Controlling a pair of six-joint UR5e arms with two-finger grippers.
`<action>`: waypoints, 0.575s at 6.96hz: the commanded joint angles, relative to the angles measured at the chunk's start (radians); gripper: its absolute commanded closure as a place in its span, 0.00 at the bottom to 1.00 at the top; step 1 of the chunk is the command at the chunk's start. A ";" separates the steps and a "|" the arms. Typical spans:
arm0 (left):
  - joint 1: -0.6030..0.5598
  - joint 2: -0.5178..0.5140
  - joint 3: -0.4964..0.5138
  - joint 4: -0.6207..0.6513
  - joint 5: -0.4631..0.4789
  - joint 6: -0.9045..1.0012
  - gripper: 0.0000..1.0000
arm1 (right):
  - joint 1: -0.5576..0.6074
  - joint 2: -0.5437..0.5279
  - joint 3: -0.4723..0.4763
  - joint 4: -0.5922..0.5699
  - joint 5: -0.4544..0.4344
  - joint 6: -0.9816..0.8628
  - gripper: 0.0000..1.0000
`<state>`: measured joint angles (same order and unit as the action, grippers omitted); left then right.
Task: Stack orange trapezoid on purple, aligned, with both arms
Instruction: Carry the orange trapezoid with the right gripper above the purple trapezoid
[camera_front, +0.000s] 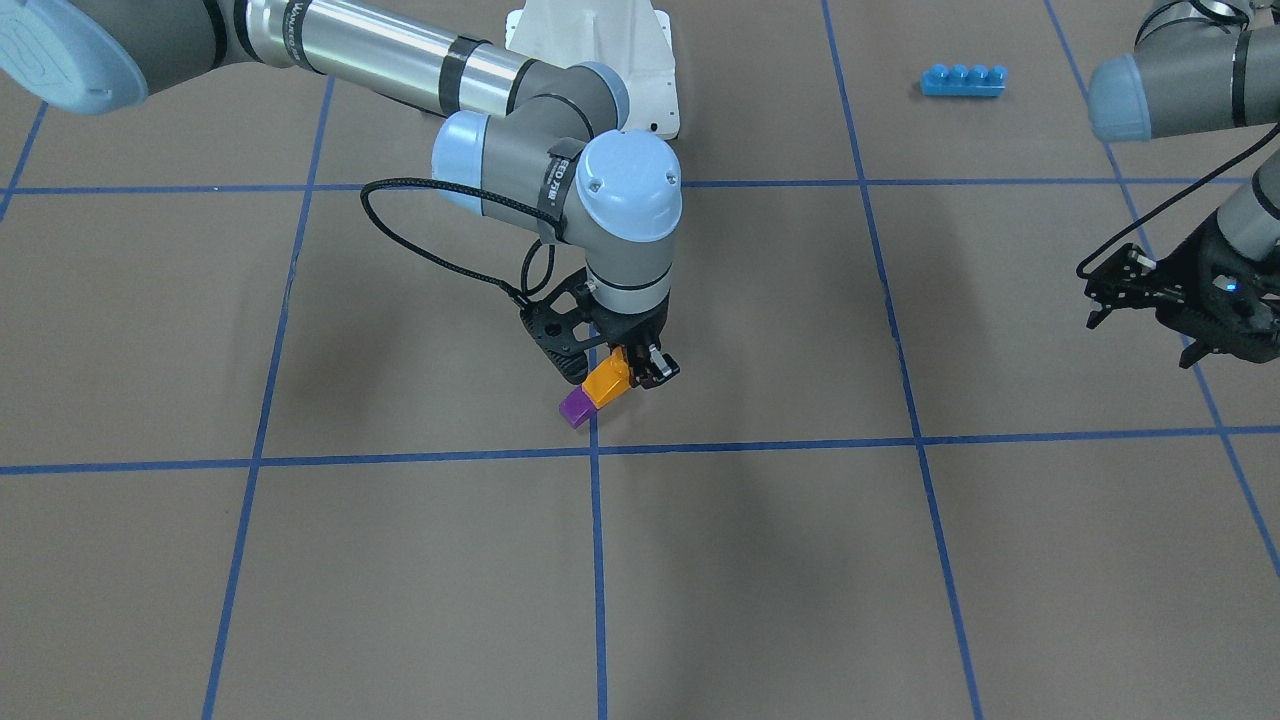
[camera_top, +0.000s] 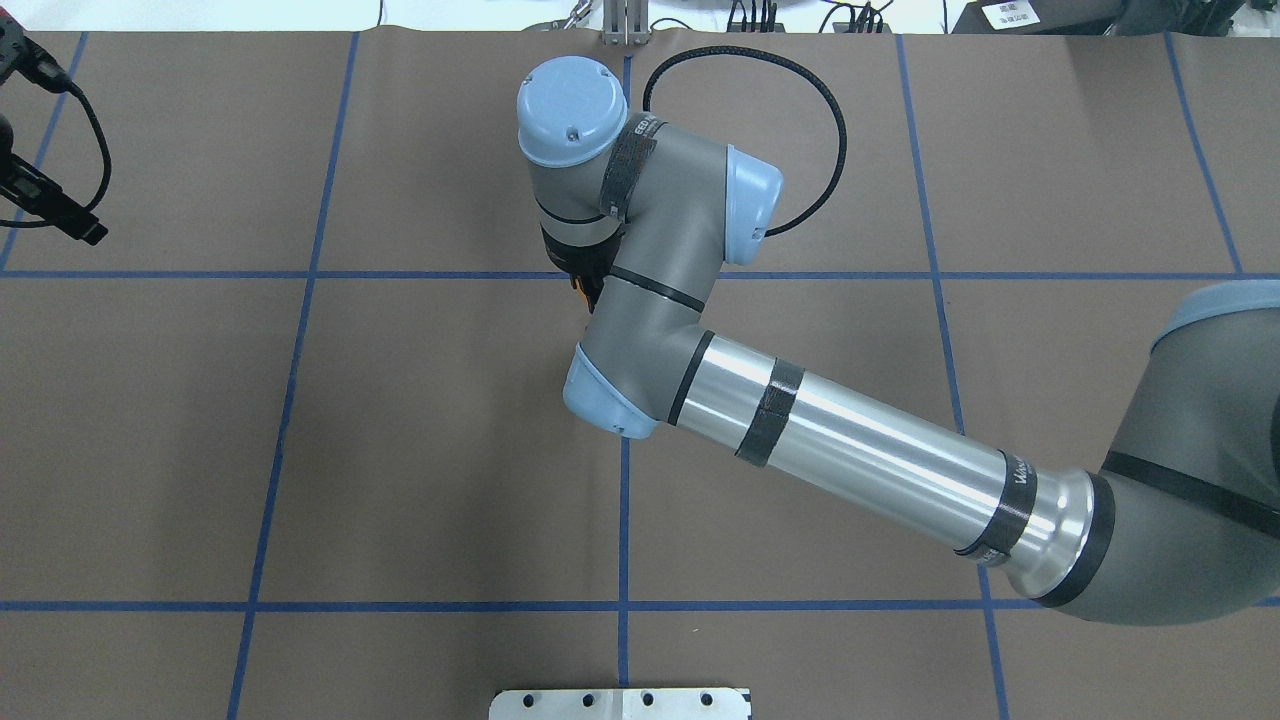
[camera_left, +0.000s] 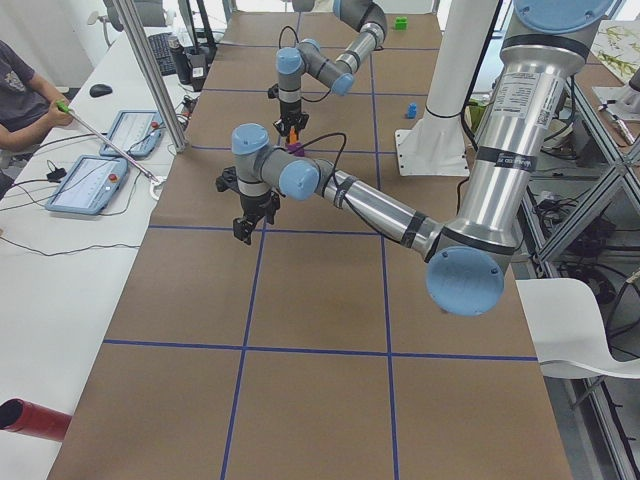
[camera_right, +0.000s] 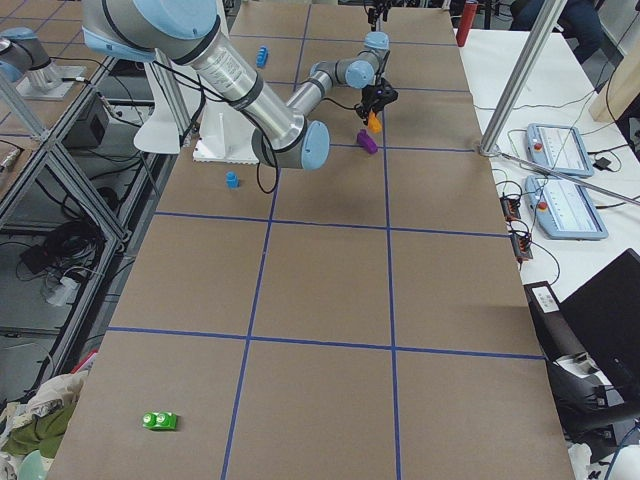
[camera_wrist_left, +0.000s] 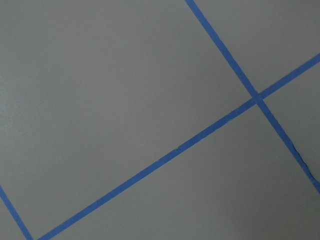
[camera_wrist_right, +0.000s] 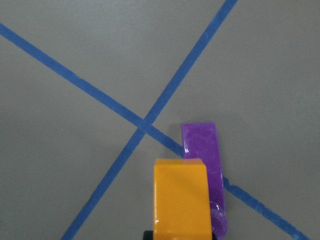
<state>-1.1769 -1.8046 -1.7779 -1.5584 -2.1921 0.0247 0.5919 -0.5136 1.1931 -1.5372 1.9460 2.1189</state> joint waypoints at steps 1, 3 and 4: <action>0.000 -0.004 -0.001 0.000 0.000 0.000 0.00 | -0.001 -0.025 0.011 -0.007 0.002 0.001 1.00; 0.002 -0.004 0.002 -0.002 0.000 0.000 0.00 | -0.006 -0.023 0.037 -0.038 0.020 0.001 1.00; 0.002 -0.004 0.002 -0.003 0.000 0.000 0.00 | -0.006 -0.020 0.037 -0.041 0.030 0.001 1.00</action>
<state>-1.1753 -1.8084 -1.7774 -1.5603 -2.1921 0.0246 0.5868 -0.5357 1.2244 -1.5719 1.9632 2.1196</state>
